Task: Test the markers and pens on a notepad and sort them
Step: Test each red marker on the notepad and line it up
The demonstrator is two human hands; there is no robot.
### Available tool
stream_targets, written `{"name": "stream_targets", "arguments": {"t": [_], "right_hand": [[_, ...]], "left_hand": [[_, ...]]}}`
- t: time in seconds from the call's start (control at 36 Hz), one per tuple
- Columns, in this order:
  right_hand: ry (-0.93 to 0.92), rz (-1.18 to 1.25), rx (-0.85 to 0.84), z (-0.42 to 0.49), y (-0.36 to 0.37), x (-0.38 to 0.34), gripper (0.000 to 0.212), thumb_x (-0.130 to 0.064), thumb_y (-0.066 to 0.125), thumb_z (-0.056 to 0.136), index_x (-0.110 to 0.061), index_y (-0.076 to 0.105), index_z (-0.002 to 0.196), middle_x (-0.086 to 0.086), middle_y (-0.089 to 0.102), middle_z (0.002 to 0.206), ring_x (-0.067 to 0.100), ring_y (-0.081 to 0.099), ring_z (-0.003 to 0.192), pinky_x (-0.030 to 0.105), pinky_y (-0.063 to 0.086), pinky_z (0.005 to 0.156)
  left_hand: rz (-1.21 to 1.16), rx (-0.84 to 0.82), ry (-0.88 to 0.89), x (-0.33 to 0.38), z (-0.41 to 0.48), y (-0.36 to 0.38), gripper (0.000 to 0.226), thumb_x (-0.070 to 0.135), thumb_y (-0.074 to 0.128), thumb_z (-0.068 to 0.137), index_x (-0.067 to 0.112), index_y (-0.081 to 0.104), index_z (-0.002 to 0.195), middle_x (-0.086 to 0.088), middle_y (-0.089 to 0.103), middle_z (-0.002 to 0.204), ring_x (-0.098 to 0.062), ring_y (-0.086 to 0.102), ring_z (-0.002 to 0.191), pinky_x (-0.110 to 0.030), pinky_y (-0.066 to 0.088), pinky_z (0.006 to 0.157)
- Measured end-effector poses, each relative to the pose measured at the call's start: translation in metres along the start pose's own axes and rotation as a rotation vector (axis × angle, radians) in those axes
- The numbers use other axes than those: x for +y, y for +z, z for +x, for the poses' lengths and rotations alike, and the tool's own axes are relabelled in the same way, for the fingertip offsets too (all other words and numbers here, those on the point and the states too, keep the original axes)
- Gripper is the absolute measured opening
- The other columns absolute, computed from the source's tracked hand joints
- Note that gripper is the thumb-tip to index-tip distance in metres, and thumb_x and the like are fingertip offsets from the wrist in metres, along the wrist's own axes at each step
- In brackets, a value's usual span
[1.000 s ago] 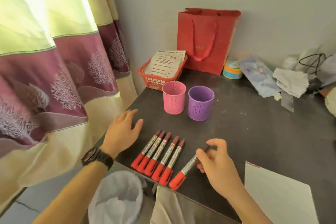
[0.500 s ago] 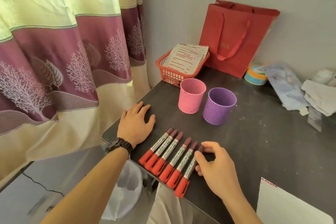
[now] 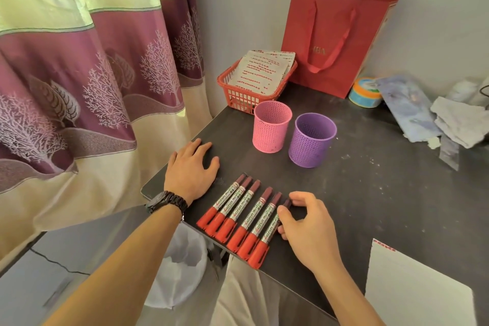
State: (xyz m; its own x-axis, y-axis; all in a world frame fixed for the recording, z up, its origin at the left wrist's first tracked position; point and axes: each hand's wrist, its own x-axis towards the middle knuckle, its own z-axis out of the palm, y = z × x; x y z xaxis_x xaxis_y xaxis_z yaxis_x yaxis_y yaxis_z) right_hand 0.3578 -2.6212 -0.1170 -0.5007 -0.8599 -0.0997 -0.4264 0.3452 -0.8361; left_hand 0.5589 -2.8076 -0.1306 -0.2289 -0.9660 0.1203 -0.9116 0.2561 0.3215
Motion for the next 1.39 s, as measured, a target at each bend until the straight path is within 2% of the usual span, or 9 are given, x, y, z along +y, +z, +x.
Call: {"name": "stream_targets", "arguments": {"t": [0.53, 0.61, 0.69, 0.78, 0.83, 0.92, 1.03, 1.17, 1.39], "right_hand": [[0.086, 0.220, -0.011, -0.028, -0.049, 0.004, 0.024, -0.022, 0.072, 0.091, -0.039, 0.064, 0.105, -0.021, 0.070, 0.104, 0.008, 0.074, 0.075, 0.035, 0.060, 0.082], [0.038, 0.161, 0.120, -0.046, -0.084, 0.019, 0.024, -0.014, 0.075, 0.087, -0.036, 0.072, 0.094, -0.025, 0.073, 0.092, -0.003, 0.070, 0.075, 0.010, 0.051, 0.072], [0.032, 0.097, 0.241, -0.064, -0.124, 0.037, 0.025, -0.005, 0.075, 0.086, -0.030, 0.074, 0.091, -0.027, 0.071, 0.088, -0.007, 0.067, 0.082, 0.001, 0.046, 0.068], [0.042, -0.017, 0.347, -0.078, -0.162, 0.062, 0.030, -0.005, 0.076, 0.085, -0.034, 0.072, 0.091, -0.022, 0.073, 0.087, -0.002, 0.068, 0.086, 0.003, 0.047, 0.073], [0.077, -0.143, 0.401, -0.087, -0.183, 0.082, 0.032, -0.010, 0.078, 0.085, -0.041, 0.069, 0.092, -0.025, 0.069, 0.089, 0.010, 0.067, 0.089, 0.021, 0.048, 0.081], [0.128, -0.365, 0.448, -0.100, -0.208, 0.113, 0.029, -0.020, 0.078, 0.086, -0.043, 0.067, 0.101, -0.025, 0.061, 0.096, 0.020, 0.058, 0.107, 0.034, 0.043, 0.089], [0.156, -0.524, 0.472, -0.114, -0.222, 0.155, 0.026, -0.022, 0.074, 0.089, -0.031, 0.070, 0.112, -0.009, 0.068, 0.119, 0.019, 0.055, 0.120, 0.035, 0.044, 0.101], [0.126, -0.563, 0.531, -0.120, -0.216, 0.175, 0.027, -0.024, 0.075, 0.088, -0.027, 0.075, 0.115, -0.012, 0.065, 0.127, 0.014, 0.056, 0.122, 0.031, 0.047, 0.100], [0.119, -0.473, 0.509, -0.116, -0.220, 0.178, 0.026, -0.038, 0.064, 0.095, -0.035, 0.069, 0.121, -0.021, 0.058, 0.133, 0.001, 0.046, 0.131, 0.019, 0.035, 0.109]], "left_hand": [[-0.015, -0.045, -0.012, 0.000, 0.000, -0.003, 0.057, 0.061, 0.035, 0.098, 0.038, 0.037, 0.149, 0.007, 0.029, 0.160, -0.017, 0.027, 0.147, -0.045, 0.017, 0.122], [-0.011, -0.049, -0.015, 0.000, 0.000, -0.004, 0.057, 0.061, 0.035, 0.097, 0.037, 0.038, 0.149, 0.007, 0.030, 0.160, -0.018, 0.028, 0.146, -0.045, 0.019, 0.122], [-0.022, -0.078, -0.027, 0.002, 0.000, -0.006, 0.056, 0.057, 0.039, 0.099, 0.034, 0.039, 0.149, 0.005, 0.030, 0.160, -0.020, 0.028, 0.146, -0.046, 0.020, 0.121], [-0.194, -0.034, -0.063, 0.019, -0.002, -0.013, 0.047, 0.036, 0.051, 0.099, 0.019, 0.049, 0.143, -0.010, 0.048, 0.148, -0.029, 0.045, 0.133, -0.049, 0.032, 0.114], [-0.336, 0.039, -0.041, 0.045, -0.010, -0.017, 0.040, 0.025, 0.054, 0.097, 0.015, 0.053, 0.136, -0.013, 0.058, 0.134, -0.033, 0.055, 0.115, -0.050, 0.043, 0.102], [-0.404, 0.098, 0.132, 0.104, -0.035, -0.019, 0.030, 0.024, 0.057, 0.095, 0.024, 0.059, 0.124, -0.001, 0.062, 0.122, -0.027, 0.054, 0.112, -0.044, 0.045, 0.094], [-0.500, 0.043, 0.426, 0.189, -0.074, -0.015, 0.023, 0.022, 0.063, 0.091, 0.031, 0.064, 0.112, 0.016, 0.063, 0.110, -0.011, 0.055, 0.108, -0.032, 0.045, 0.093], [-0.464, -0.161, 0.744, 0.281, -0.114, 0.015, 0.023, 0.041, 0.055, 0.093, 0.043, 0.057, 0.116, 0.031, 0.052, 0.111, 0.006, 0.049, 0.107, -0.016, 0.039, 0.087], [-0.189, -0.460, 1.057, 0.395, -0.148, 0.074, 0.040, 0.047, 0.043, 0.098, 0.046, 0.038, 0.137, 0.009, 0.051, 0.127, -0.016, 0.052, 0.112, -0.038, 0.051, 0.090]]}}
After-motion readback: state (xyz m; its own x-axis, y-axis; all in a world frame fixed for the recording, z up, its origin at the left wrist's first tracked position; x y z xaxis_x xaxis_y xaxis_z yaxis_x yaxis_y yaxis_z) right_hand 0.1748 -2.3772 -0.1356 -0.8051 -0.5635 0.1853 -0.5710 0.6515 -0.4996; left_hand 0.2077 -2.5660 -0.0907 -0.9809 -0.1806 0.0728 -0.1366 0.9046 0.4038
